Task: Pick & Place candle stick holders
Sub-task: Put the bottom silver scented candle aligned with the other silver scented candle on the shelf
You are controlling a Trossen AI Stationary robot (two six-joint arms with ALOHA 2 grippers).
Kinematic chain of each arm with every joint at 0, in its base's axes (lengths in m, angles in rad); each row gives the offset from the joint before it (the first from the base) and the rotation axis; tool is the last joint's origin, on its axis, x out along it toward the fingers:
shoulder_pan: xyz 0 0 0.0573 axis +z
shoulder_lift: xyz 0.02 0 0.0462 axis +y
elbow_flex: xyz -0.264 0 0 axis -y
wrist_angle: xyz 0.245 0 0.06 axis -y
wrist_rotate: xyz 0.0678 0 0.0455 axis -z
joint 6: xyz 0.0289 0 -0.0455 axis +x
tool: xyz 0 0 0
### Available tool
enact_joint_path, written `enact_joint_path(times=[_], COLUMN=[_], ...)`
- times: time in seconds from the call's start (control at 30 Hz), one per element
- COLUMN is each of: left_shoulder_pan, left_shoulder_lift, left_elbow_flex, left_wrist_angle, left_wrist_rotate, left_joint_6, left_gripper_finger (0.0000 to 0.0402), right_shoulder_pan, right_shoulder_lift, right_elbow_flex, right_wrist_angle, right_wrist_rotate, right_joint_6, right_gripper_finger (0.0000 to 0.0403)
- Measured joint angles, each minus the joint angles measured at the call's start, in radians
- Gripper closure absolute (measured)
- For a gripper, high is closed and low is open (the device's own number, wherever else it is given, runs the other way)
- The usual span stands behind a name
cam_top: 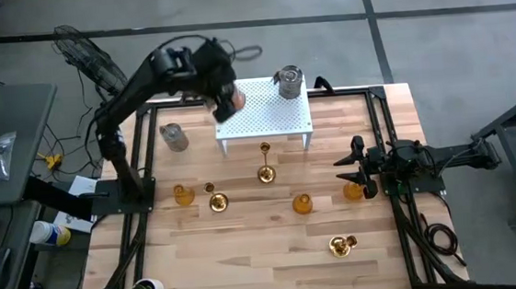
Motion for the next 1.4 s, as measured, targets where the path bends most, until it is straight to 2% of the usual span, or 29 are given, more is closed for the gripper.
enact_joint_path(times=[0.2, 0.3, 0.6, 1.13, 1.4], left_shoulder_pan=[0.109, 0.135, 0.137, 0.124, 0.125], left_shoulder_lift=[0.076, 0.122, 0.220, 0.274, 0.273], left_elbow_flex=[0.000, -0.002, -0.001, 0.000, 0.000], left_wrist_angle=[0.109, 0.151, 0.250, 0.331, 0.321], left_wrist_rotate=[0.012, 0.058, 0.055, 0.091, 0.036], left_joint_6=[0.074, 0.080, 0.070, -0.113, -0.202], left_gripper_finger=[0.0044, 0.0044, 0.0044, 0.0043, 0.0043], right_shoulder_pan=[0.000, 0.000, 0.000, 0.000, 0.000], right_shoulder_lift=[0.000, 0.000, 0.000, 0.000, 0.000], right_elbow_flex=[0.000, 0.000, 0.000, 0.000, 0.000], right_wrist_angle=[0.000, 0.000, 0.000, 0.000, 0.000], right_wrist_rotate=[0.000, 0.000, 0.000, 0.000, 0.000], right_joint_6=[0.000, 0.000, 0.000, 0.000, 0.000], right_gripper_finger=[0.0238, 0.0238, 0.0238, 0.0238, 0.0238])
